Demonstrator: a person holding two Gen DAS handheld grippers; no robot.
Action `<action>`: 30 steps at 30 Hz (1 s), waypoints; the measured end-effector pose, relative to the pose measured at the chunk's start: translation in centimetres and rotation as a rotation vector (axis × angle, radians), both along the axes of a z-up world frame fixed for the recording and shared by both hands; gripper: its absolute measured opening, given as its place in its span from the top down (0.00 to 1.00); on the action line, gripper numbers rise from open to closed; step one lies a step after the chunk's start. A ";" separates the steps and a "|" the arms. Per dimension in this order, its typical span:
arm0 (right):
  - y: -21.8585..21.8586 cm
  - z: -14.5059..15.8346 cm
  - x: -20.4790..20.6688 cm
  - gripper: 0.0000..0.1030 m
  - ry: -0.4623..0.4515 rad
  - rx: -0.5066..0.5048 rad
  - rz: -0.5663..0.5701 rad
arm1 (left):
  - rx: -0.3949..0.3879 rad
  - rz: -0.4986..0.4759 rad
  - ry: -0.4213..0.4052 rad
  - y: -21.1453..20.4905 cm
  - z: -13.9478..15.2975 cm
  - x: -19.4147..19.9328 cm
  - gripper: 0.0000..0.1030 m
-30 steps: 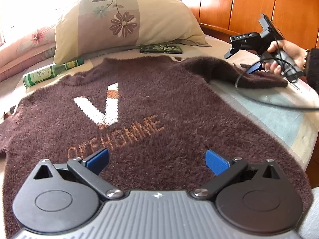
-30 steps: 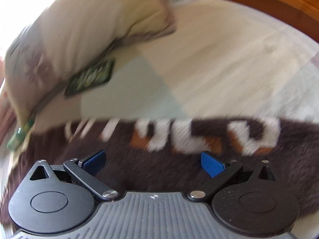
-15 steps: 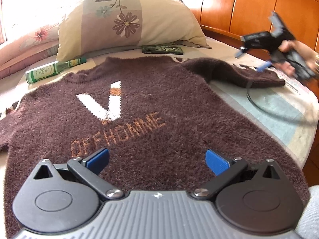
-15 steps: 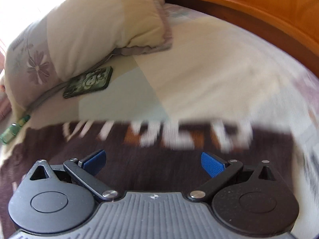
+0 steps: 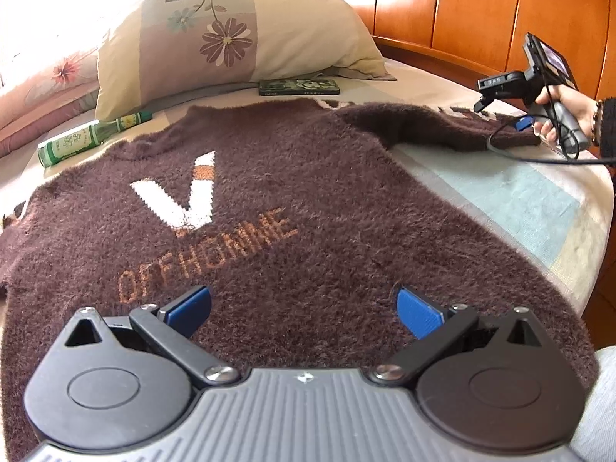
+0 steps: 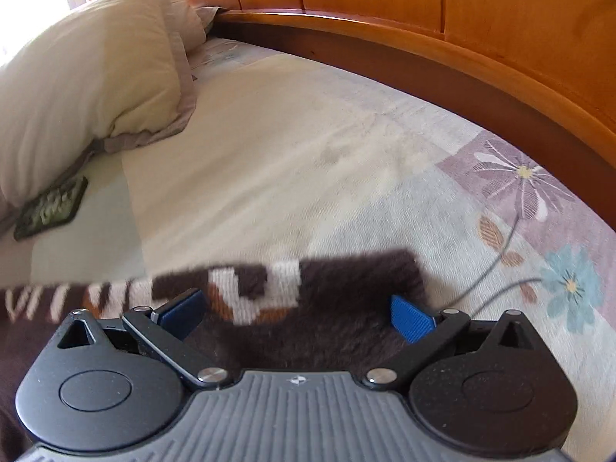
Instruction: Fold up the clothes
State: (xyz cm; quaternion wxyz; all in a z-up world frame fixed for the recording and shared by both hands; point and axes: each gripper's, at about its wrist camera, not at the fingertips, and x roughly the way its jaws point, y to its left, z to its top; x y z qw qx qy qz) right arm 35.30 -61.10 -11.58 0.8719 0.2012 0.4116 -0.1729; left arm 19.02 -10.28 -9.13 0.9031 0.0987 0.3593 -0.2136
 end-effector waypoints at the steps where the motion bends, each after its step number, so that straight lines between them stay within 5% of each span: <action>1: -0.3 0.3 0.1 0.00 -0.001 0.017 -0.001 | -0.004 0.001 0.001 0.1 0.0 0.0 0.01; 5: -0.2 2.1 -1.3 0.00 -0.038 0.094 0.010 | -0.012 -0.009 -0.005 0.2 0.1 0.0 0.01; 15: 8.7 3.5 0.0 0.00 -0.051 0.364 0.336 | -0.004 -0.035 -0.002 -0.5 0.3 0.2 0.01; 19: 11.5 0.8 2.4 0.00 0.118 0.180 0.245 | 0.018 -0.041 -0.011 -0.6 0.4 0.2 0.01; 24: 8.8 0.5 4.6 0.00 0.053 0.177 0.157 | 0.020 -0.023 -0.006 -0.4 0.2 0.7 0.01; 30: 7.3 0.4 7.8 0.00 0.038 0.058 0.178 | -0.001 -0.023 0.010 0.0 0.3 0.3 0.01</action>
